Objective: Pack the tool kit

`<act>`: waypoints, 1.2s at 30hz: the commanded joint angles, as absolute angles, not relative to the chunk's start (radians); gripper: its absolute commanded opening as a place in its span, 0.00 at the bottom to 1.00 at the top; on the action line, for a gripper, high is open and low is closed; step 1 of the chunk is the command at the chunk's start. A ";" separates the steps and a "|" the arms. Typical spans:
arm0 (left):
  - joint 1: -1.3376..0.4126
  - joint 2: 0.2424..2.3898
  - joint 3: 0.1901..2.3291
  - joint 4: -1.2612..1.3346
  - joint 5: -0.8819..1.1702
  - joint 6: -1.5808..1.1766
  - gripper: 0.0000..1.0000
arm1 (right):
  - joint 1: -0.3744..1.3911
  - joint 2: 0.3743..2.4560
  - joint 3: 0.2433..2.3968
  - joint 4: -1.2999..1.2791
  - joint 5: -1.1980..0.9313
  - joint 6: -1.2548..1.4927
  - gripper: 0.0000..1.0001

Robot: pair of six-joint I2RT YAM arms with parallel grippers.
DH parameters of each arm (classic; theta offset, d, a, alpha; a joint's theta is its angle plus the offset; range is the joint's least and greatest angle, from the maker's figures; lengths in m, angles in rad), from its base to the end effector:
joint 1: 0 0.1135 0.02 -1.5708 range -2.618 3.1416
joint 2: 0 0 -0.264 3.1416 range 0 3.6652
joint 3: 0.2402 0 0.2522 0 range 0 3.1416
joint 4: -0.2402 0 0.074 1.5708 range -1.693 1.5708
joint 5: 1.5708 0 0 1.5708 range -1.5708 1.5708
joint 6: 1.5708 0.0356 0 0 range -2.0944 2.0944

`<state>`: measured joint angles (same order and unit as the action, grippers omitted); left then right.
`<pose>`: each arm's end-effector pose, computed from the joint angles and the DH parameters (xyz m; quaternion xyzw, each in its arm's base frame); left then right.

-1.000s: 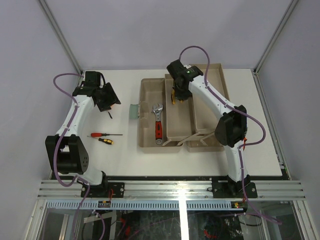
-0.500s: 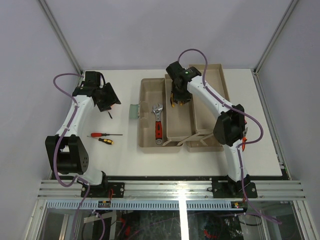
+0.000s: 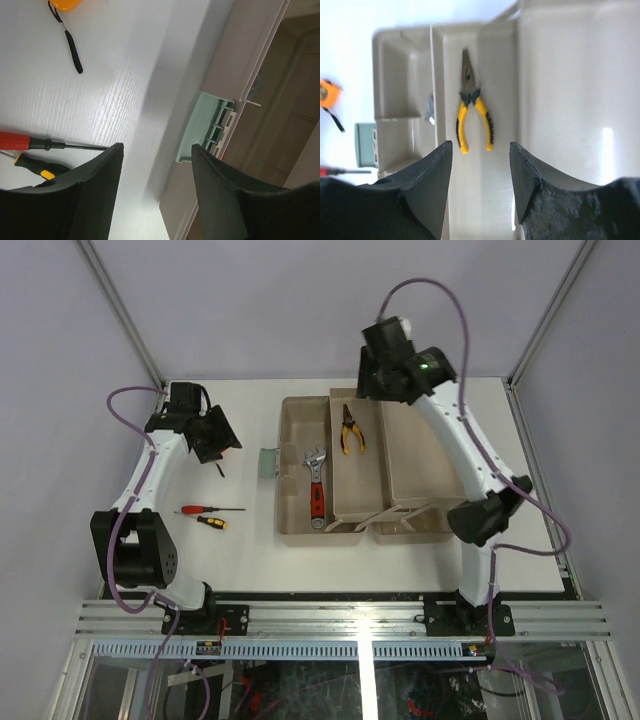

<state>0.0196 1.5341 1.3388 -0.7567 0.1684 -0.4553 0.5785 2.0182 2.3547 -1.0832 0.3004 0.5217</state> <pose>0.3256 0.0004 0.2998 -0.1984 0.9285 -0.1438 0.2789 0.3615 0.2235 0.4157 0.0342 0.9073 0.0901 0.4092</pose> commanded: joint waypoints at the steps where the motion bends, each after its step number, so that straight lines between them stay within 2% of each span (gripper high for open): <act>1: 0.012 1.548 1.360 -0.724 0.163 -0.451 0.56 | 0.409 1.860 2.430 -1.143 0.430 0.459 0.56; 4: 0.005 1.557 1.369 -0.727 0.163 -0.447 0.56 | 0.182 1.762 2.282 -1.151 0.405 0.426 0.59; 9: -0.003 1.563 1.368 -0.726 0.159 -0.446 0.56 | -0.179 1.531 1.906 -1.031 0.299 0.347 0.64; 13: -0.009 1.570 1.365 -0.727 0.160 -0.448 0.56 | -0.349 1.407 1.645 -0.979 0.229 0.292 0.65; 20: -0.019 1.576 1.365 -0.724 0.164 -0.449 0.56 | -0.371 1.299 1.158 -0.844 0.118 0.322 0.65; 23: -0.020 1.567 1.355 -0.722 0.164 -0.448 0.56 | -0.371 1.289 1.036 -0.789 0.099 0.308 0.65; 26: -0.021 1.559 1.339 -0.715 0.169 -0.449 0.56 | -0.371 1.304 0.967 -0.730 0.075 0.283 0.65; 36: -0.021 1.537 1.324 -0.708 0.171 -0.452 0.56 | -0.370 1.477 0.940 -0.661 0.021 0.202 0.66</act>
